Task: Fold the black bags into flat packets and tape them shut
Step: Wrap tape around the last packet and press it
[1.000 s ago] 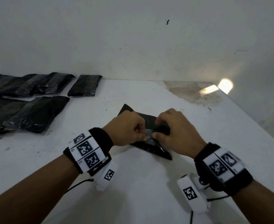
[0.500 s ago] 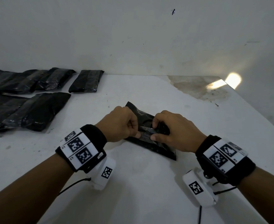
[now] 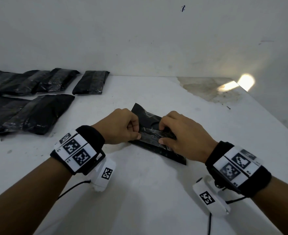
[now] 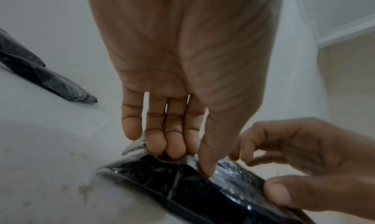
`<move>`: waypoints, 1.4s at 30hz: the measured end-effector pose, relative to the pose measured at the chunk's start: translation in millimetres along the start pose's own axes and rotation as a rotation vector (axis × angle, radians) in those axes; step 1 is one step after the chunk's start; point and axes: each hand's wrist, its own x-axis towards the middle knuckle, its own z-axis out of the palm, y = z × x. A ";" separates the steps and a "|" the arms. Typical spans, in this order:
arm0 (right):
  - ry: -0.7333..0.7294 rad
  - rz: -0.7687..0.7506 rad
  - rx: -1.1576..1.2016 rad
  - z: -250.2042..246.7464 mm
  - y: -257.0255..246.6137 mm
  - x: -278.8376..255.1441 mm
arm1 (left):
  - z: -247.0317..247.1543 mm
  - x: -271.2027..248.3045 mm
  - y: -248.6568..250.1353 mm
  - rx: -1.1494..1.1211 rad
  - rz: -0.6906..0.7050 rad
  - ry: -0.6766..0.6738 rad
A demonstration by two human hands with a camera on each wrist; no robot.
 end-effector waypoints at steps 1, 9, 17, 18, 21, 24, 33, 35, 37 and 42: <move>0.048 -0.062 -0.060 0.7 -5.0 -0.7 | 0.8 -0.5 1.0 0.019 0.000 0.005; -0.081 -0.127 -0.060 6.5 -24.0 8.5 | 5.3 3.8 7.6 0.082 -0.020 0.007; -0.001 0.091 0.048 9.9 -8.4 2.0 | 4.7 6.3 5.2 0.067 -0.029 -0.050; 0.006 0.119 0.046 10.9 -4.9 -0.2 | 4.9 6.2 5.2 0.063 -0.029 -0.049; -0.014 0.194 0.011 13.7 7.7 -8.1 | 5.4 6.1 6.1 0.067 -0.030 -0.046; 0.002 0.225 0.085 12.4 20.0 -17.5 | 5.1 5.8 8.8 0.090 -0.036 -0.047; 0.097 0.355 0.268 -4.0 39.3 -34.8 | -5.9 7.5 39.5 0.119 0.049 0.076; 0.186 0.482 0.320 -8.2 49.2 -37.9 | -7.0 20.9 49.9 0.153 0.102 0.068; 0.223 0.605 0.428 -9.9 59.8 -39.8 | -5.3 38.6 56.3 0.208 0.087 -0.038; 0.021 0.721 0.656 -9.9 69.0 -38.5 | 3.2 73.3 68.8 0.287 -0.076 -0.373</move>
